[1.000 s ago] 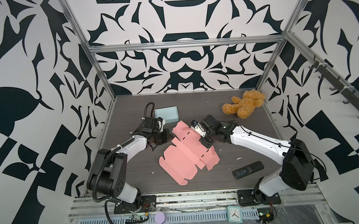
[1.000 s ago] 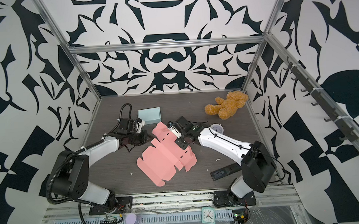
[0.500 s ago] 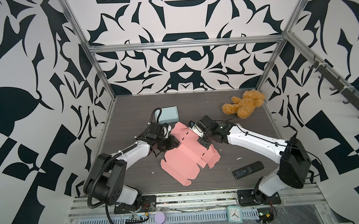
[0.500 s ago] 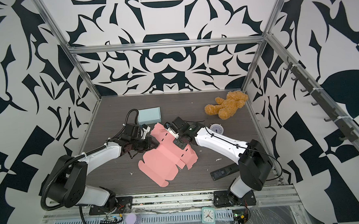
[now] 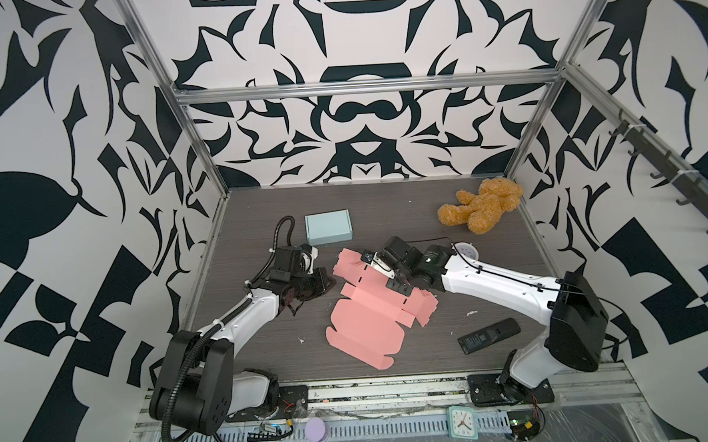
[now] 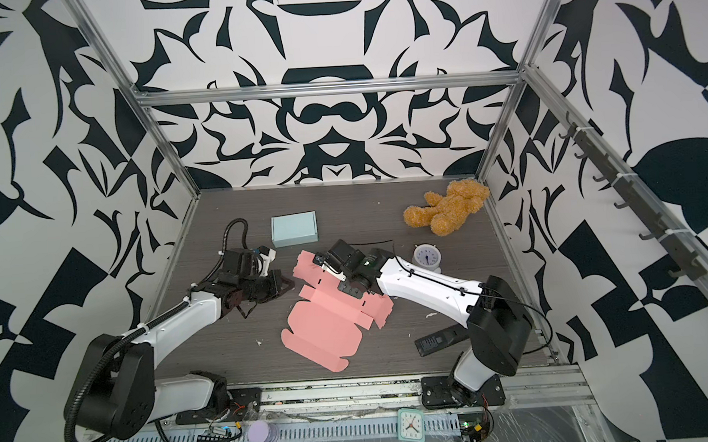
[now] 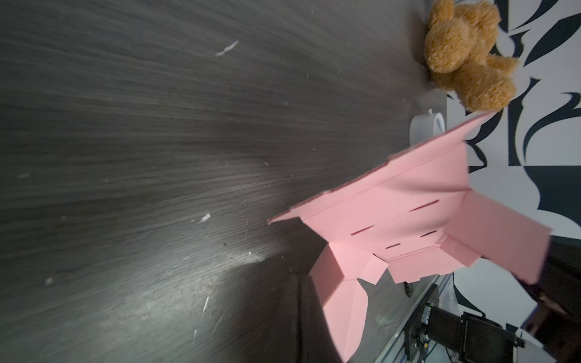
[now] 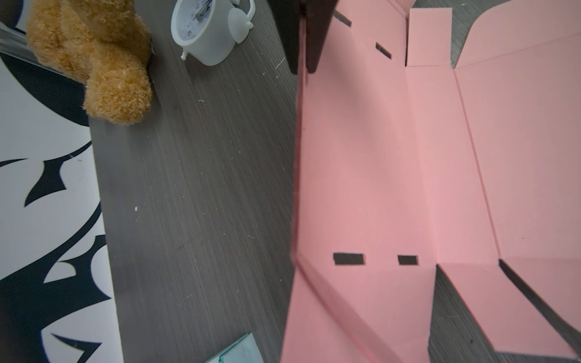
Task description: Fold the paper box
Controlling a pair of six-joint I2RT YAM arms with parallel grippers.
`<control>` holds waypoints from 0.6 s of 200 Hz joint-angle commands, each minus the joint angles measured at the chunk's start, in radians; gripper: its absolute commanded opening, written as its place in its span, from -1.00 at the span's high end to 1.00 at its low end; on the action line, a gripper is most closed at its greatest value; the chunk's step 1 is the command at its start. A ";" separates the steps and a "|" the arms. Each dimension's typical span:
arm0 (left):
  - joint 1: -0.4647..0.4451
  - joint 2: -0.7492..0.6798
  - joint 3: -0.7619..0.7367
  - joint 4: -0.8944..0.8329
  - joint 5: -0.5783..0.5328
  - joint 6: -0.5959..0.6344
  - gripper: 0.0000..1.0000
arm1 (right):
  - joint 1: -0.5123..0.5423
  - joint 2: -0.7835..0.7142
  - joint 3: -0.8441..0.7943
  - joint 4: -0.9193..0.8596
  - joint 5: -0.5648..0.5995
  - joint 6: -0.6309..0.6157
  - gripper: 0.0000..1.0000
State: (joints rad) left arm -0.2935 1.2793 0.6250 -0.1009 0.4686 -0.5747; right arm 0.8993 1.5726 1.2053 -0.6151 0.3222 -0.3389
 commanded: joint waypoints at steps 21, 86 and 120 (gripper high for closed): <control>0.116 0.012 0.038 0.043 0.076 0.018 0.93 | 0.041 -0.016 0.012 0.054 0.120 -0.102 1.00; 0.166 0.245 0.168 0.053 0.082 0.080 0.92 | 0.106 -0.008 -0.021 0.153 0.221 -0.220 1.00; 0.142 0.311 0.179 0.110 0.139 0.078 0.87 | 0.107 0.029 -0.029 0.191 0.248 -0.275 1.00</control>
State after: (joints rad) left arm -0.1326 1.5528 0.7876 -0.0280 0.5549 -0.5209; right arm 1.0058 1.5768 1.1824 -0.4881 0.5144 -0.5568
